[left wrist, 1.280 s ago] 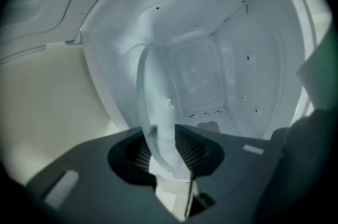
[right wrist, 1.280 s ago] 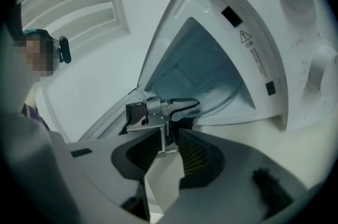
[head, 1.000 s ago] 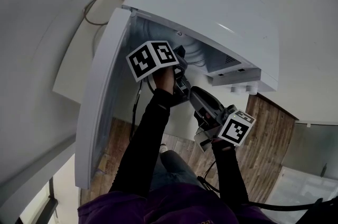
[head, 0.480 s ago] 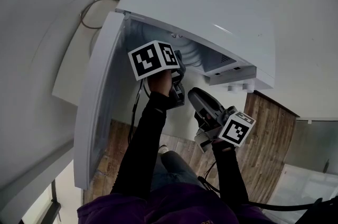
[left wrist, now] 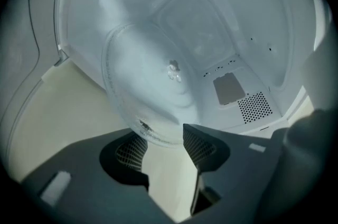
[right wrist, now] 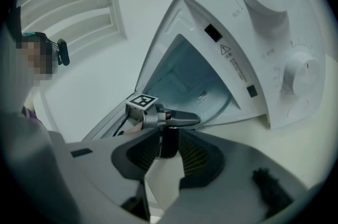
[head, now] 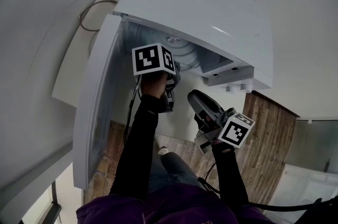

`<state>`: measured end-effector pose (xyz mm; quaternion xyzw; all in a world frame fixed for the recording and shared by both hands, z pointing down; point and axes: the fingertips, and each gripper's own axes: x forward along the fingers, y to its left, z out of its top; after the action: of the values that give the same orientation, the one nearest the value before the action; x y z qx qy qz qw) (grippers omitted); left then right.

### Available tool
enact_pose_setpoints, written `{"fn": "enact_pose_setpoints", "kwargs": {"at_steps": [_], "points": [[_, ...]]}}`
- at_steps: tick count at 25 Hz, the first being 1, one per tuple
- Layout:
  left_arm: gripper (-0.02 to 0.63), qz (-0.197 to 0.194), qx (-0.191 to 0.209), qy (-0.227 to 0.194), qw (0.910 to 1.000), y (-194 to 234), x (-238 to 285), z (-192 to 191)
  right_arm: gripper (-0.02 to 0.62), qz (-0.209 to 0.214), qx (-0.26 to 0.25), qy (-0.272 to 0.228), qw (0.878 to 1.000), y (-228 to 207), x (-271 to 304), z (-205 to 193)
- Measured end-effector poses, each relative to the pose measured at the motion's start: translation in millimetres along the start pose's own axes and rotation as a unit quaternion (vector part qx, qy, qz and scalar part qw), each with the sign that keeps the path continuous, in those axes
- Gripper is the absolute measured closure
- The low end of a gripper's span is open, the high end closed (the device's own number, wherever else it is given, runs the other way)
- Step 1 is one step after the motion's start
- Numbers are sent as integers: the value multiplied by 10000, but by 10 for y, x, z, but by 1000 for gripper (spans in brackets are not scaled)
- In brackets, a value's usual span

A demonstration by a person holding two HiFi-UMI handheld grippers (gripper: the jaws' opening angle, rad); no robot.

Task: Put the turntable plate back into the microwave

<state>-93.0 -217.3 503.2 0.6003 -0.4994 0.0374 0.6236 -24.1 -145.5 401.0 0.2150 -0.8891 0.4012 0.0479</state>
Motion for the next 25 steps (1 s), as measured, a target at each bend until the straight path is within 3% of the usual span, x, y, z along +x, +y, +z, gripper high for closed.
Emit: {"fn": "enact_pose_setpoints", "kwargs": {"at_steps": [9, 25], "points": [[388, 6, 67, 53, 10000, 17, -1, -36, 477, 27, 25, -3, 10000, -2, 20, 5], [390, -129, -183, -454, 9987, 84, -163, -148, 477, 21, 17, -51, 10000, -20, -22, 35]]}}
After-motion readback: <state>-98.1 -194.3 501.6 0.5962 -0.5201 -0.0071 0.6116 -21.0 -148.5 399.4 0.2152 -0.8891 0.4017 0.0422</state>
